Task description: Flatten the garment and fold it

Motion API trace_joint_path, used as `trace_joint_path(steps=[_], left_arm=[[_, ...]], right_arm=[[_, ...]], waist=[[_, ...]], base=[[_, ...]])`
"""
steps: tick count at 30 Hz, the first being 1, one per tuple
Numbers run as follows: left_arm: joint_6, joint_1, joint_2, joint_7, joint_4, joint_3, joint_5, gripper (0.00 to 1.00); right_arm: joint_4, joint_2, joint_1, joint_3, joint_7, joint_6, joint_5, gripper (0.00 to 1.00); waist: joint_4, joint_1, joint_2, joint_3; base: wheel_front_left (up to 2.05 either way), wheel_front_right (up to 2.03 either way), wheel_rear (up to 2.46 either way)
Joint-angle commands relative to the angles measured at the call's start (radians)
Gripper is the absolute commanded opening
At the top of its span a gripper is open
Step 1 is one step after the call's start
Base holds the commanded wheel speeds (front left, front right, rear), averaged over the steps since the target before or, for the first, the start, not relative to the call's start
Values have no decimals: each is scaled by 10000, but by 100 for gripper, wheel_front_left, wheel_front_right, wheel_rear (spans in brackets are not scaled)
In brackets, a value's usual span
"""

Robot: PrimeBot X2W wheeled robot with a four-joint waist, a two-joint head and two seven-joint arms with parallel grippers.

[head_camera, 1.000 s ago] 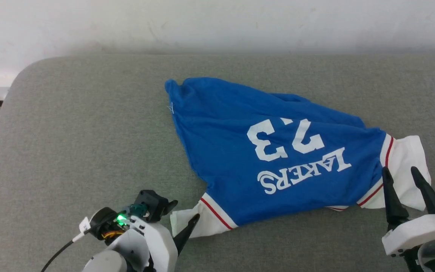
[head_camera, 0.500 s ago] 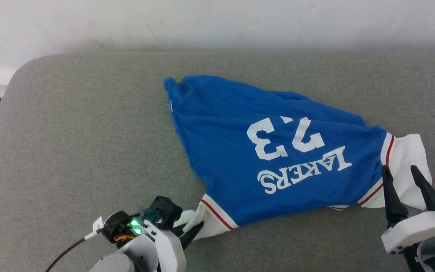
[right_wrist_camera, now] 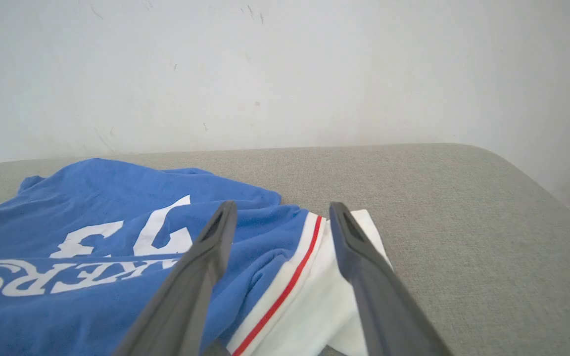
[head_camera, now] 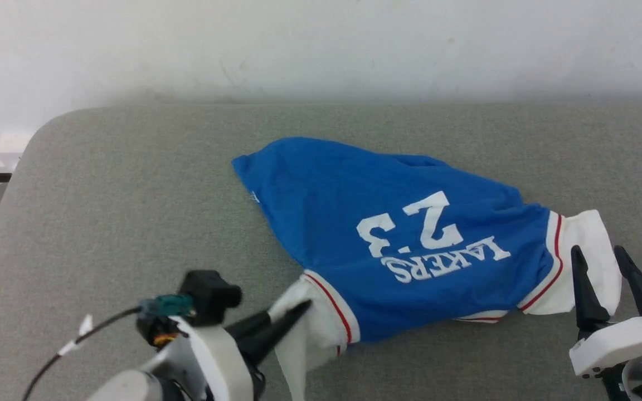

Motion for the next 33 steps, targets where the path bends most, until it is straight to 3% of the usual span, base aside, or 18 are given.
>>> trace_joint_path(steps=[1,7,17,18,19,26,33], left_arm=[[152,25,145,34,-158,217,-92,0],[854,-662,632,237,916,1023,197,0],[475,-3216,299,-206,5402,836,1407,0],[508,-3462,228,-406,5798,818,1587,54],[570,-3686,163,-588,6199,755,1819,100],[915,-4457,-614,-2145,8149,664,2401,100],[1261,-3953,-868,-3474,8445,938,2237,100]], right_arm=[[-75,46,98,-22,22,-9,-68,100],[-250,20,-143,237,148,-9,-121,100],[-416,-56,-823,720,141,-9,-83,100],[-420,-48,-867,741,131,-9,-83,100],[-412,-36,-905,762,126,-9,-81,100],[-343,-25,-990,884,152,-9,-136,100],[-546,39,-696,788,288,-9,-214,100]], waist=[[-70,1,-1,42],[-480,1,-1,573],[-1145,1,-1,1741],[-1162,1,-1,1820],[-1168,1,-1,1867],[-974,1,-1,1787],[-684,1,-1,1221]], base=[[0,0,0],[0,0,0],[0,0,0],[0,0,0],[0,0,0],[0,0,0],[0,0,0]])
